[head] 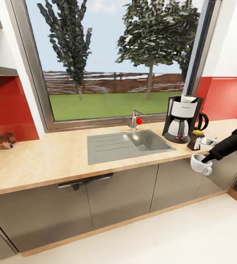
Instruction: Set up a coffee station on the kitchen countertop: keep the coffee maker on the countertop, move the bottle of coffee from the kitchen shelf to the counter next to the coffee maker, place a paper coffee filter on top of the coffee maker, put the saucer next to the coffee maker with the coffee cup on the saucer, and place the electric kettle next to the coffee maker.
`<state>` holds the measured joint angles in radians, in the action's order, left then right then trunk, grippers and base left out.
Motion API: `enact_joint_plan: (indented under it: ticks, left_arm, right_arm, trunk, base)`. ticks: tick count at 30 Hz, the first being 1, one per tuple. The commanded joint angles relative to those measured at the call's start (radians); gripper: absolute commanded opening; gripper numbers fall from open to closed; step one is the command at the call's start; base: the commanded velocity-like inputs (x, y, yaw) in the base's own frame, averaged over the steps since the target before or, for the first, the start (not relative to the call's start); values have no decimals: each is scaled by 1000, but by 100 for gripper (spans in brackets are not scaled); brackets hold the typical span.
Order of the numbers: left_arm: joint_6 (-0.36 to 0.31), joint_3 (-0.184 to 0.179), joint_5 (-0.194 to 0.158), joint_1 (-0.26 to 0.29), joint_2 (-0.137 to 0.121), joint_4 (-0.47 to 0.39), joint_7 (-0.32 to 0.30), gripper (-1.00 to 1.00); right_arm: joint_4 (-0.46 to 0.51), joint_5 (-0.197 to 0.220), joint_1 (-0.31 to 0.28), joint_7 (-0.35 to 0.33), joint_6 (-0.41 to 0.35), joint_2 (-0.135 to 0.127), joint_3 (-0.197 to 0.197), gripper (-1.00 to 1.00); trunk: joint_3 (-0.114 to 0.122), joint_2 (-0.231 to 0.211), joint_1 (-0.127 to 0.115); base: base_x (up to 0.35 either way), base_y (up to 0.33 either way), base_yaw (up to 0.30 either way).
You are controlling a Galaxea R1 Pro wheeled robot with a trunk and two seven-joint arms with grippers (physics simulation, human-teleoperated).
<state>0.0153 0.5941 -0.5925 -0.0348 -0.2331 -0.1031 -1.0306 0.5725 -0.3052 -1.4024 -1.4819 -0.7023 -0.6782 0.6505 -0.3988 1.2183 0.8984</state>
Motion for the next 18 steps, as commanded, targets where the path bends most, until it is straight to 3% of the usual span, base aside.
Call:
enact_joint_plan:
  ticks: [1,7,18]
  left_arm:
    - [2,-7,-7,-1,0,-1,-2,100]
    - [2,-7,-7,-1,0,-1,-2,100]
    - [2,-8,-7,-1,0,-1,-2,100]
  right_arm:
    - [1,-3,-1,-5,-11,0,3,-100]
    - [1,-4,-1,-5,-11,0,3,-100]
    - [1,-6,-1,-4,-11,-1,3,-100]
  trunk:
    - [0,1,0]
    - [3,1,0]
    - [4,1,0]
  base:
    - [0,0,-237]
    - [0,-48,-194]
    - [67,-281,-17]
